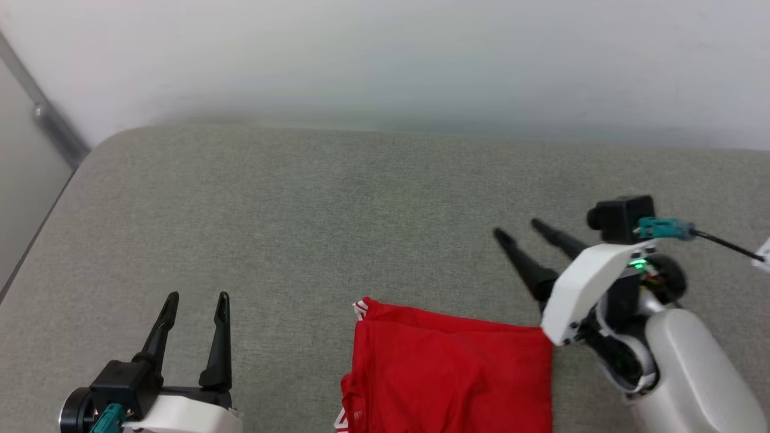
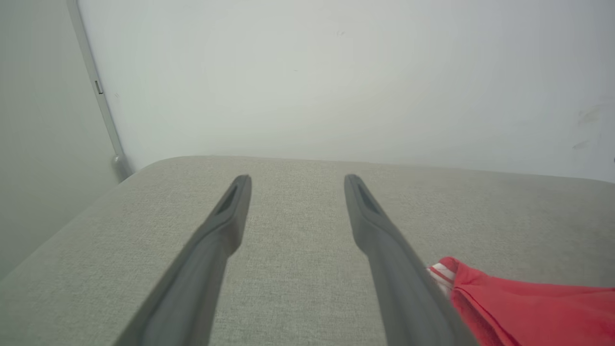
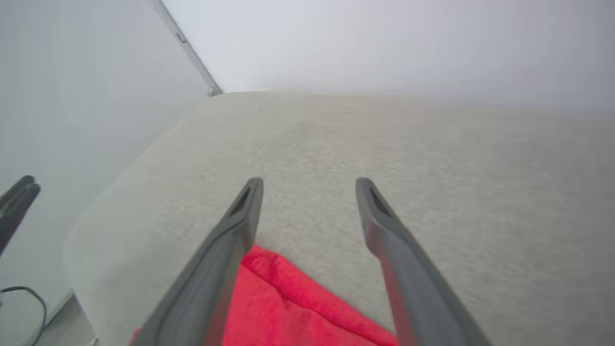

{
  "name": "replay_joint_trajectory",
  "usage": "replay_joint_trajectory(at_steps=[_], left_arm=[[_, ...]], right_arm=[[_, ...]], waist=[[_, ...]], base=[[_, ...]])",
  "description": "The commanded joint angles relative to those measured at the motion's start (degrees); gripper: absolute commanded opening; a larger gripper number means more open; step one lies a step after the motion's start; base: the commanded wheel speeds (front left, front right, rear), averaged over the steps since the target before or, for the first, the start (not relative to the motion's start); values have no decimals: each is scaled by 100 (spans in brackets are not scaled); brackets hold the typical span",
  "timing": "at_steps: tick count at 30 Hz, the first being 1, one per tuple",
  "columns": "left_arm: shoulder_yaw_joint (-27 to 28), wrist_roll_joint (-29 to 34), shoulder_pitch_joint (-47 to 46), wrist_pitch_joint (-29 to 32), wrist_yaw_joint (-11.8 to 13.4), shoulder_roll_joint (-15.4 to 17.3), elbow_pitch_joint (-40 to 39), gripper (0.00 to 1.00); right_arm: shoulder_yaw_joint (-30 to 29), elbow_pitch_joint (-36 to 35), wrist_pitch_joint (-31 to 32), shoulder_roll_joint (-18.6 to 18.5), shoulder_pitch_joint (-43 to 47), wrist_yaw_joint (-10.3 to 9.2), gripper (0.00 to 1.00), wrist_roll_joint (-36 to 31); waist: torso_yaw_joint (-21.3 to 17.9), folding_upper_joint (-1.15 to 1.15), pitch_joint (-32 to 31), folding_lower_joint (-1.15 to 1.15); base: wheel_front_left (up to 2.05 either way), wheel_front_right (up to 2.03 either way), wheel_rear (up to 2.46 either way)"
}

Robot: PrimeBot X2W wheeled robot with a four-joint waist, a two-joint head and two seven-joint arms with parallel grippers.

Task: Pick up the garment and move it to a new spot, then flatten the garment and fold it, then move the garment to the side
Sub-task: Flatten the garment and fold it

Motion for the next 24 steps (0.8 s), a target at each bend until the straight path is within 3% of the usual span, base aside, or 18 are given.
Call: replay_joint_trajectory(at_steps=[1,9,14,24], left_arm=[[-25,13,-17,-25,-9,-8,-28,100],[-159,-18,-122,-25,-9,-24,-56,100],[-243,-44,-163,-25,-10,-21,-214,100],[-396,-57,36,-25,-10,-15,-576,100]], right_arm=[[-165,-177,-200,-194,-43,-1,100,-515],[-939,-846,-1153,-596,440,-1,100,-2009],[-1345,-1245,-1595,-636,939,-1,100,-2099],[-1809,-1959,-2150,-197,1887,-1,100,-1956]], waist=[[-117,0,12,0],[-367,0,64,0],[-421,0,96,0],[-440,0,119,0]], base=[[0,0,0],[0,0,0],[0,0,0],[0,0,0]])
